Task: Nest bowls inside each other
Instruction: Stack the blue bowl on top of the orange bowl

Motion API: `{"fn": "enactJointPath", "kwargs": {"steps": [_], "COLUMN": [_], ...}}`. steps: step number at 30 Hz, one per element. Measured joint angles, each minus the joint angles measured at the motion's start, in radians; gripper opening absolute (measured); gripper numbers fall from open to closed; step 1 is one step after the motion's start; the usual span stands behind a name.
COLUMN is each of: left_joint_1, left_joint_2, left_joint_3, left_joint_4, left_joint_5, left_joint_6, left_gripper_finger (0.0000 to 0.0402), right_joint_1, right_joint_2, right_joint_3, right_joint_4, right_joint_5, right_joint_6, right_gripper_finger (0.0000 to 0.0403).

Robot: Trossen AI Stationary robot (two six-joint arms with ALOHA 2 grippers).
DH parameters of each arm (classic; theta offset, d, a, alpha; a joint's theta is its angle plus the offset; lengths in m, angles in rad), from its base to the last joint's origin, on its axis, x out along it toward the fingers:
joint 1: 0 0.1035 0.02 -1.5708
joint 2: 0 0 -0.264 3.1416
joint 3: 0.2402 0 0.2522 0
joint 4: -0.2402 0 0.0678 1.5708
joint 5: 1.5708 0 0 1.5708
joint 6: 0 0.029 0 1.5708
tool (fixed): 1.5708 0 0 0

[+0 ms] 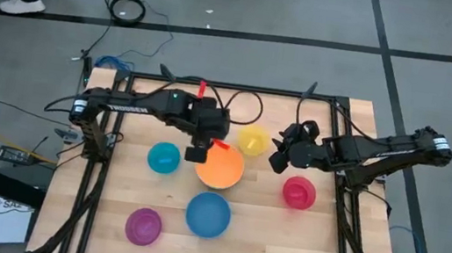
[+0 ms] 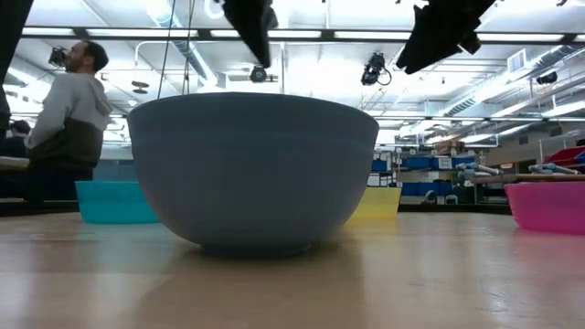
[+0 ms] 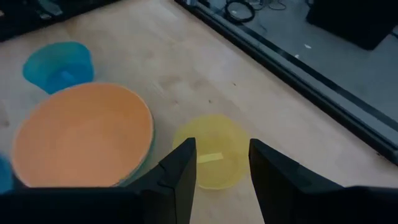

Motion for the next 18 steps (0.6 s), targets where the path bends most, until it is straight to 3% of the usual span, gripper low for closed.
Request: {"fn": "enactJointPath", "kwargs": {"steps": [3,7,11,14,18], "left_joint_1": [0.008,0.024,0.040,0.044,0.020], "left_joint_2": [-0.020,-0.090,-0.221,-0.359,-0.547], "left_joint_3": [-0.001,-0.044,-0.145,-0.246,-0.411], "left_joint_4": [-0.066,-0.107,-0.110,-0.095,0.026], "left_joint_5": [-0.030,-0.038,-0.034,-0.029,0.128], "left_joint_6": [0.006,-0.015,-0.065,-0.121,-0.226], "left_gripper_finger": [0.0105,0.0105,0.0105,0.0105,0.0105], "right_joint_1": [-0.008,-0.022,-0.018,0.006,0.061], "right_joint_2": [0.000,0.000,0.000,0.000,0.000], "right_joint_3": [-0.019,-0.056,-0.096,-0.120,-0.134], "right_joint_4": [-0.018,-0.182,-0.320,-0.304,-0.133], "right_joint_5": [-0.008,-0.072,-0.142,-0.221,-0.370], "right_joint_6": [0.037,0.217,0.365,0.364,0.215], "right_gripper_finger": [0.0135,0.0135,0.0135,0.0134,0.0134]}}
